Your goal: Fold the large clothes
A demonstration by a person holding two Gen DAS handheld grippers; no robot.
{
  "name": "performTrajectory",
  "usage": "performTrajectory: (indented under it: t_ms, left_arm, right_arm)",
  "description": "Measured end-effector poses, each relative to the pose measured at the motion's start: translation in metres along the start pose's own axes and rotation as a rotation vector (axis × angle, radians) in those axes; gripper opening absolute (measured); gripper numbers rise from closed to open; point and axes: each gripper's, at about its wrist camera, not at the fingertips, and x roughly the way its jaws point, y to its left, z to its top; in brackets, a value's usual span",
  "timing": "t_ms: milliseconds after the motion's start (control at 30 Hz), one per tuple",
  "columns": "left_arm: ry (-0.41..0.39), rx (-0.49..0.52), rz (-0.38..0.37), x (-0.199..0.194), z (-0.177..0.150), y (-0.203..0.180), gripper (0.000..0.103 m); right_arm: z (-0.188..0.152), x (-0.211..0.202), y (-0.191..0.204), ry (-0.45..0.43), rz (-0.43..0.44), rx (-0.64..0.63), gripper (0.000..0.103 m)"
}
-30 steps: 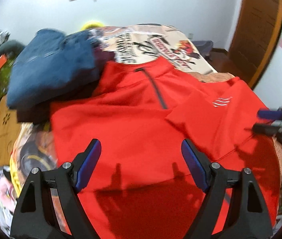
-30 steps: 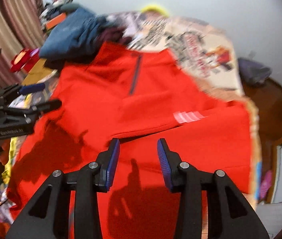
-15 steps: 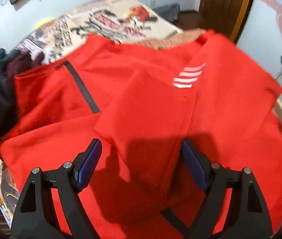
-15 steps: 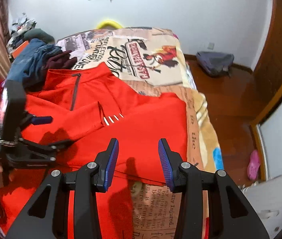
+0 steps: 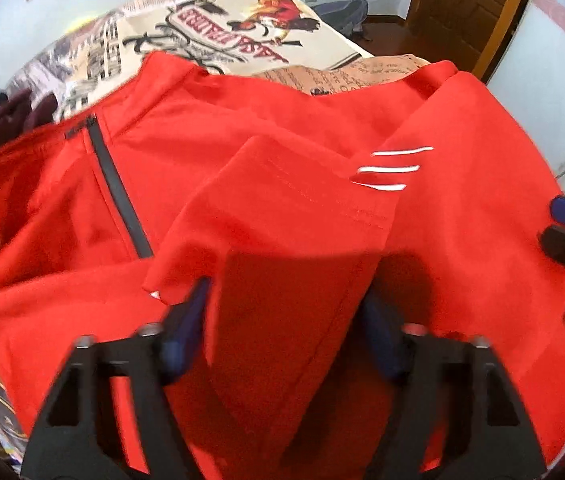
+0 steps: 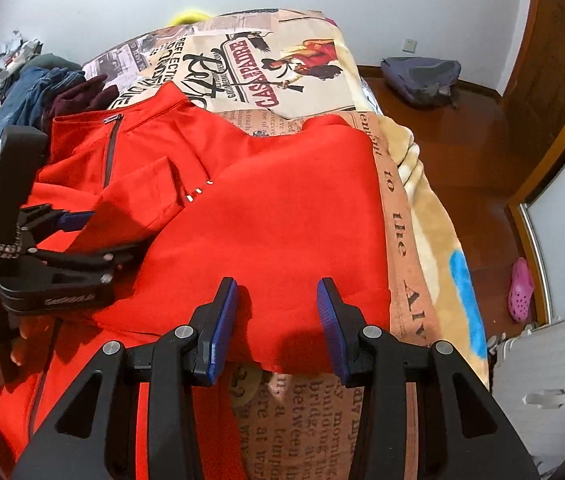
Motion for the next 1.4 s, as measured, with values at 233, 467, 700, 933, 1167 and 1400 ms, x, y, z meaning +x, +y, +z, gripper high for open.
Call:
performTrajectory:
  t_ms: [233,467,700,933,1167,1400]
  left_arm:
    - [-0.052,-0.032,0.015,-0.020,-0.003,0.025,0.009]
    - [-0.179,-0.162,-0.016,-0.087,0.001,0.084,0.006]
    - [-0.402,-0.160,0.073,-0.170,-0.003,0.110,0.006]
    - [-0.456,-0.235,0.136,-0.189,-0.041,0.145,0.006]
    - [-0.306,-0.351,0.163,-0.139,-0.098,0.189,0.011]
    - [-0.217,-0.492,0.202,-0.108,-0.163,0.222,0.023]
  right_arm:
    - [0.001,-0.005,0.004,0.002,0.002,-0.008,0.038]
    - [0.016,-0.018,0.015,-0.043,-0.005,-0.038,0.038]
    - [0.038,-0.009,0.033,-0.048,-0.009,-0.056,0.038]
    - [0.025,0.022,0.057,0.062,0.048,-0.097,0.038]
    - [0.022,0.027,0.061,0.075,0.059,-0.089,0.039]
    - [0.019,0.030,0.071,0.080,0.027,-0.121,0.040]
